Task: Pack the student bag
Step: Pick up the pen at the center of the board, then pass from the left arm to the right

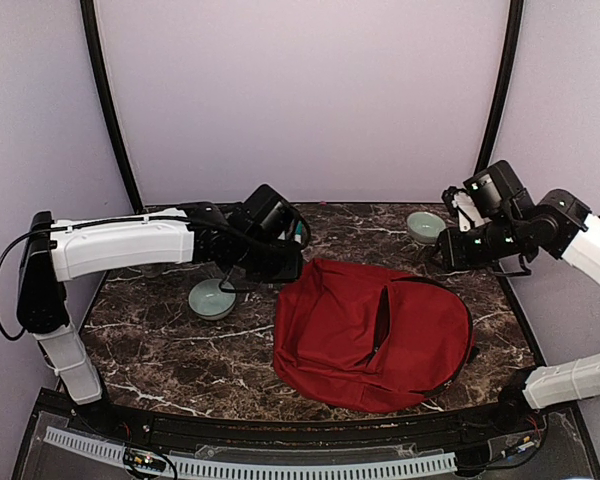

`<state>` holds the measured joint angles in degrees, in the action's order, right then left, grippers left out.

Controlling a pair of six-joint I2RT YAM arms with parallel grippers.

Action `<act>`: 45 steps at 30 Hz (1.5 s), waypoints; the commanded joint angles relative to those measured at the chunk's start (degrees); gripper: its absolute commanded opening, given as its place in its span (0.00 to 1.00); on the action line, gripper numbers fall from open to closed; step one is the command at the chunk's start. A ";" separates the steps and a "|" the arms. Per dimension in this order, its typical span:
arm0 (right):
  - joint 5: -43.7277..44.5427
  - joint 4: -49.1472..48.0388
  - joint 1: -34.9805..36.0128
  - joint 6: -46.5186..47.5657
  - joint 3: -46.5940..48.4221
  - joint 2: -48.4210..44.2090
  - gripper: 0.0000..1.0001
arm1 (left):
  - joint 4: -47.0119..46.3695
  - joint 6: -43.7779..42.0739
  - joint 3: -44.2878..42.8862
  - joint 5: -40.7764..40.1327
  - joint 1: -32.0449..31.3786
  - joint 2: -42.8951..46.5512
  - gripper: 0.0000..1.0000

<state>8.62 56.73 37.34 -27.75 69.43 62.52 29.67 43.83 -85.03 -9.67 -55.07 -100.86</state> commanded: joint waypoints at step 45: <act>-44.91 -13.38 -6.78 -20.83 -10.38 -4.73 0.85 | -5.51 -79.05 -1.80 8.19 -10.39 2.81 0.00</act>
<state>-37.06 47.55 30.94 -45.78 60.82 56.64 26.06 -33.52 -84.77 -3.84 -64.84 -99.24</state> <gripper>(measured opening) 0.866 0.110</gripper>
